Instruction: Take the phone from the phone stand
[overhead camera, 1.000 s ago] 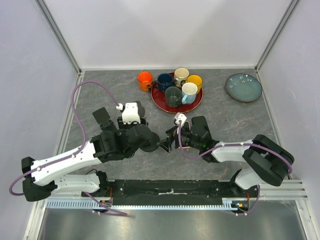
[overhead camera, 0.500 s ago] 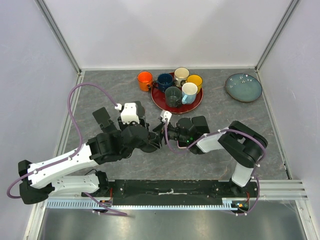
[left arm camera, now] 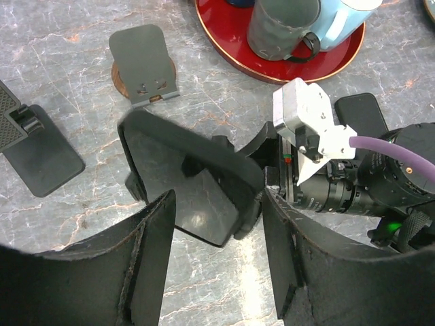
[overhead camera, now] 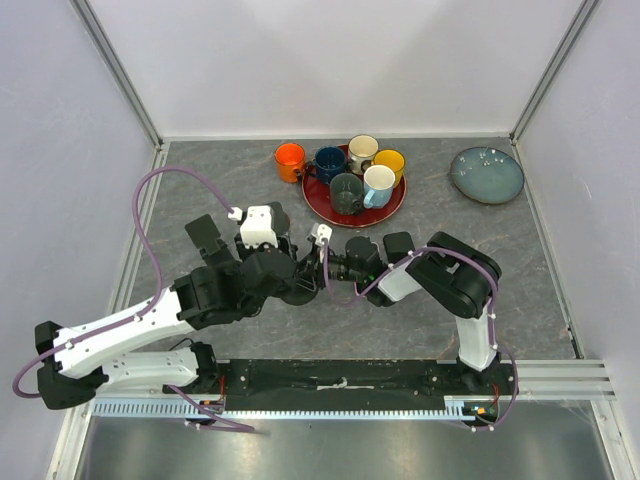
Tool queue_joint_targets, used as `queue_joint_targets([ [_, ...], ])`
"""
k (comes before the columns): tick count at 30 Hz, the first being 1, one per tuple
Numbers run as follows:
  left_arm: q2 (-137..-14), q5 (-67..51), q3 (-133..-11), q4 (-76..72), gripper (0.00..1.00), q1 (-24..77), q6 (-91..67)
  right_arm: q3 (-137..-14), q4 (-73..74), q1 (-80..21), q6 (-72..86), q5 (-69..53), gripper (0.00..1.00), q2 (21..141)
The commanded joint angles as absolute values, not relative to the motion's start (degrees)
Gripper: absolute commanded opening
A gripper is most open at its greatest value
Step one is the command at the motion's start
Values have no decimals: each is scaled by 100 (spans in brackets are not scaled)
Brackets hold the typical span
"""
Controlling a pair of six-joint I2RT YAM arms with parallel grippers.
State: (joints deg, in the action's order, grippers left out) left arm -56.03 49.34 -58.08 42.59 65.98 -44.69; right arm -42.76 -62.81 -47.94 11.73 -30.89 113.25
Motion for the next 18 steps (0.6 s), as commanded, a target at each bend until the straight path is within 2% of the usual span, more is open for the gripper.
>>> queue_joint_targets([
  [1, -5520, 5045, -5827, 3973, 61, 6574, -4359, -4272, -6829, -4895, 1081, -2858, 20, 11251],
  [4, -5476, 5036, -5862, 3955, 66, 6574, -4368, -3983, -7092, -4948, 1142, -2120, 0, 11154],
  [10, -5414, 5115, -5854, 3946, 74, 6574, -4386, -3508, -7673, -5334, 925, -529, 0, 10987],
  [18, -5396, 5326, -5836, 3701, 78, 6566, -4456, -3164, -8235, -6099, 396, 1817, 0, 11301],
])
